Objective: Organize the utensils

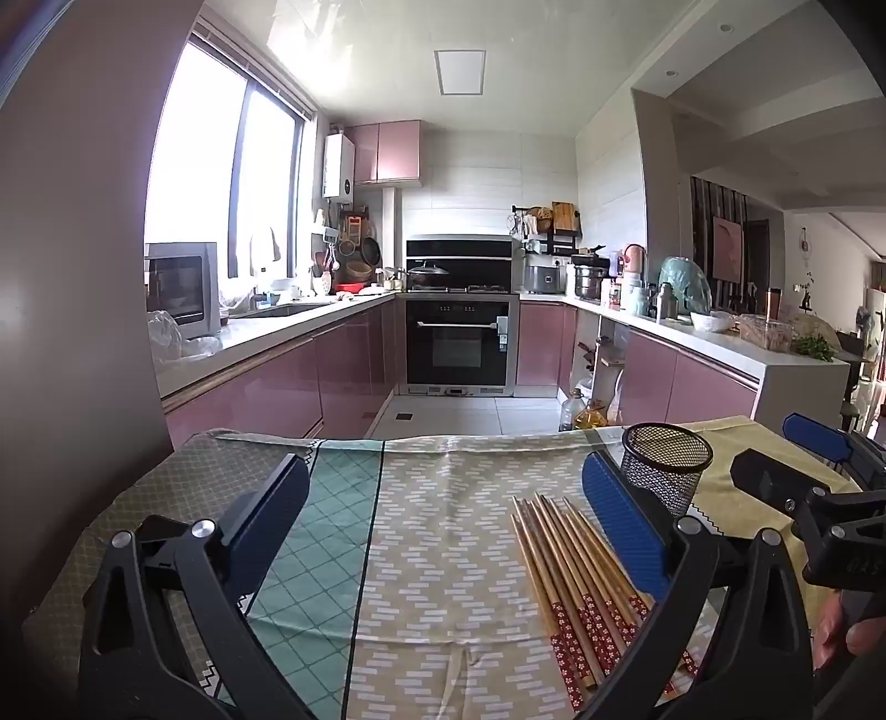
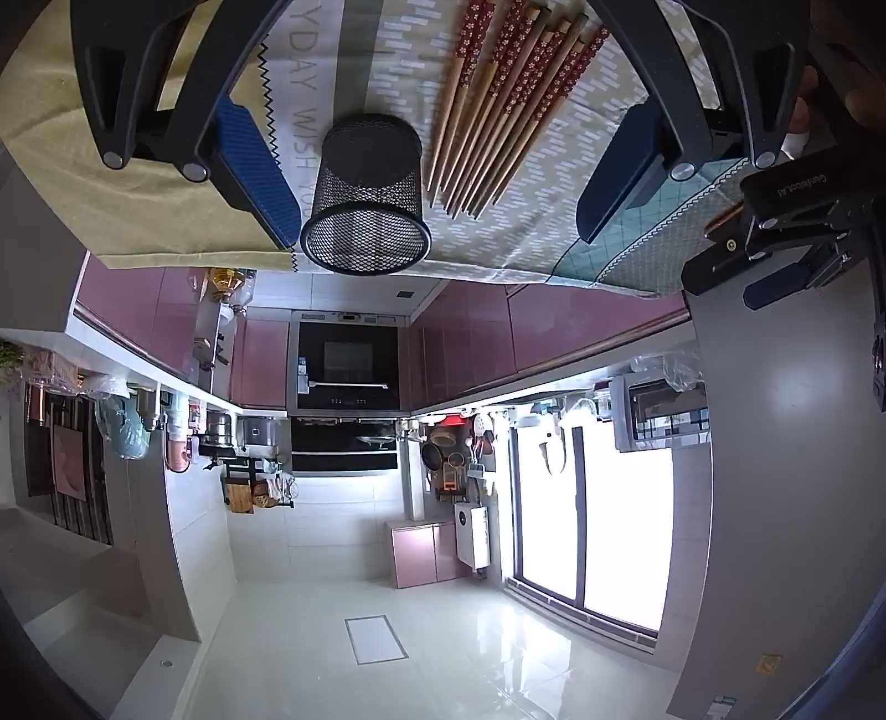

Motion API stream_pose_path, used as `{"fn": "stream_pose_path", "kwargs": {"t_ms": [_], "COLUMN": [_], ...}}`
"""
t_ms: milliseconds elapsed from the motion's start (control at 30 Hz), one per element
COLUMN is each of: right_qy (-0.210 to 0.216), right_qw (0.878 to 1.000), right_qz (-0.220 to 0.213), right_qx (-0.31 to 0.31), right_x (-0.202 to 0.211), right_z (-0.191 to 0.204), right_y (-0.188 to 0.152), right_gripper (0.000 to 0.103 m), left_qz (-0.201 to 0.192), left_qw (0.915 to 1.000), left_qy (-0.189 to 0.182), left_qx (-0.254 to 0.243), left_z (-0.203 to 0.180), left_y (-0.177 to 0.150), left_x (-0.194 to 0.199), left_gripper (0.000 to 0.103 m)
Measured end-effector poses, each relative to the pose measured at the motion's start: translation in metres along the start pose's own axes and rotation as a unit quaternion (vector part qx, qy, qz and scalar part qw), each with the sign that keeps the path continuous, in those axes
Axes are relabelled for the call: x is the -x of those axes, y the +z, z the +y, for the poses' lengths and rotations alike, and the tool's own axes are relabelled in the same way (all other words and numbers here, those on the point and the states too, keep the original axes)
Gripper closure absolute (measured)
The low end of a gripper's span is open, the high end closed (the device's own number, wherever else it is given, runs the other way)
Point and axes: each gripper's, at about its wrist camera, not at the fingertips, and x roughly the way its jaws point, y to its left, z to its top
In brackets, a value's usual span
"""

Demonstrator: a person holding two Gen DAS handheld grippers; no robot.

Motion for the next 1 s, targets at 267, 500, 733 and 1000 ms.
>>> {"fn": "stream_pose_path", "kwargs": {"t_ms": [267, 500, 733, 1000], "right_qy": [0.004, 0.007, 0.007, 0.009], "right_qw": [1.000, 1.000, 1.000, 1.000], "right_qz": [-0.014, -0.014, -0.015, -0.014], "right_qx": [0.006, 0.012, 0.013, 0.013], "right_x": [0.007, 0.012, 0.012, 0.013], "right_z": [0.004, 0.011, 0.012, 0.009], "right_y": [0.002, 0.004, 0.005, 0.002], "right_gripper": [0.006, 0.006, 0.006, 0.006], "left_qz": [-0.001, -0.021, -0.025, -0.027], "left_qw": [1.0000, 0.9998, 0.9997, 0.9996], "left_qy": [-0.002, -0.002, -0.004, -0.008], "left_qx": [-0.004, 0.000, 0.002, 0.004], "left_z": [-0.003, -0.002, -0.003, -0.003], "left_y": [0.013, 0.002, 0.004, 0.005], "left_x": [-0.001, 0.007, 0.011, 0.016], "left_gripper": [0.006, 0.006, 0.006, 0.006]}}
